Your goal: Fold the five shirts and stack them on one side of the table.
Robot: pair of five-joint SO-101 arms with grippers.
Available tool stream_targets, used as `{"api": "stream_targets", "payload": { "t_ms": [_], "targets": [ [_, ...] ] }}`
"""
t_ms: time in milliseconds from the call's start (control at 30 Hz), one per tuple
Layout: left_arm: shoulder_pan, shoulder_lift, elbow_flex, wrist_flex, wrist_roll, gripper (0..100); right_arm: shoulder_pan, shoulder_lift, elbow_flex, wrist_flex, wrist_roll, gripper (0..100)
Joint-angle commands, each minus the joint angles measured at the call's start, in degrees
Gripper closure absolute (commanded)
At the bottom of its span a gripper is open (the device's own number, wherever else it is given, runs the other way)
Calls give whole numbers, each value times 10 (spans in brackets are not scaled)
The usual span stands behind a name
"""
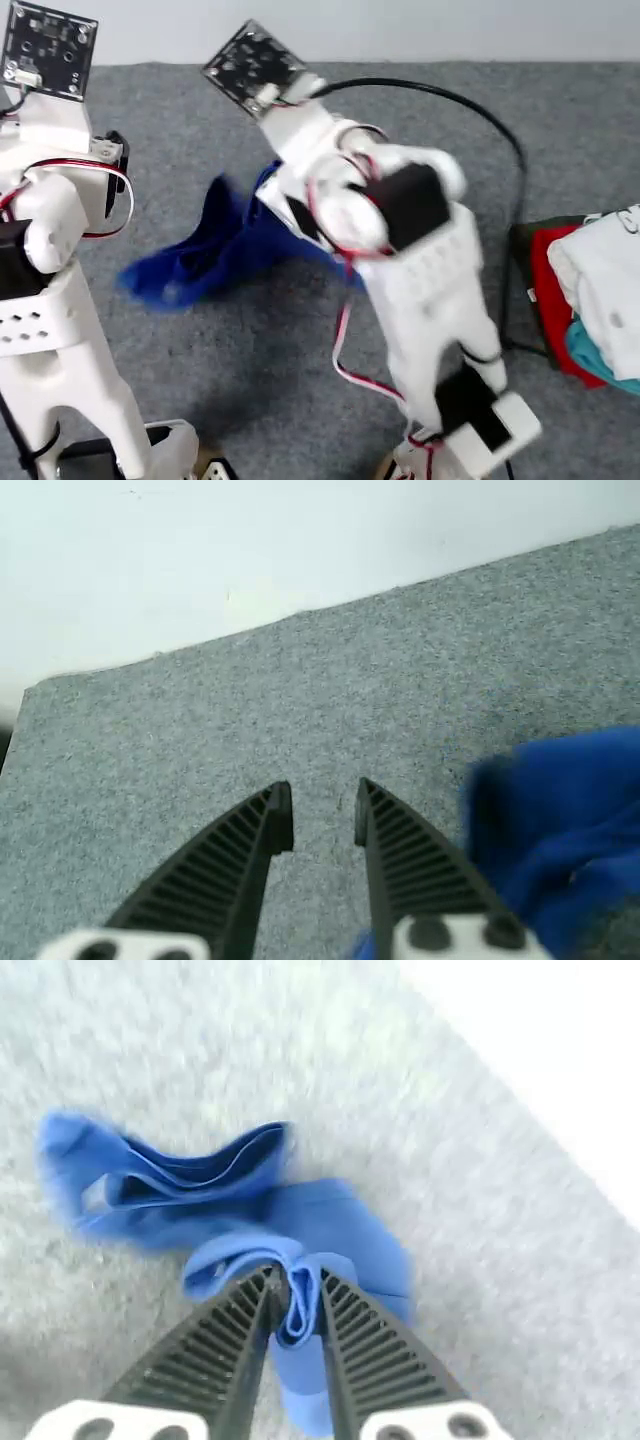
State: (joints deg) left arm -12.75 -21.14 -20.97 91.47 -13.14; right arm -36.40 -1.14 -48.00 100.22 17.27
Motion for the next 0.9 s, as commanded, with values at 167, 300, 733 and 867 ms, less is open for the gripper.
{"api": "stream_targets", "payload": {
  "t_ms": [167,300,733,867],
  "targets": [
    [-4,-6,-1,-9,7,893,66,-31,40,2,1,988],
    [-3,-5,20,-12,7,889,134,-32,40,0,1,988],
    [-3,-5,256,-141,8,887,297,-37,40,7,2,988],
    [33,-5,336,-138,9,840,294,-32,40,7,2,988]
  ]
}}
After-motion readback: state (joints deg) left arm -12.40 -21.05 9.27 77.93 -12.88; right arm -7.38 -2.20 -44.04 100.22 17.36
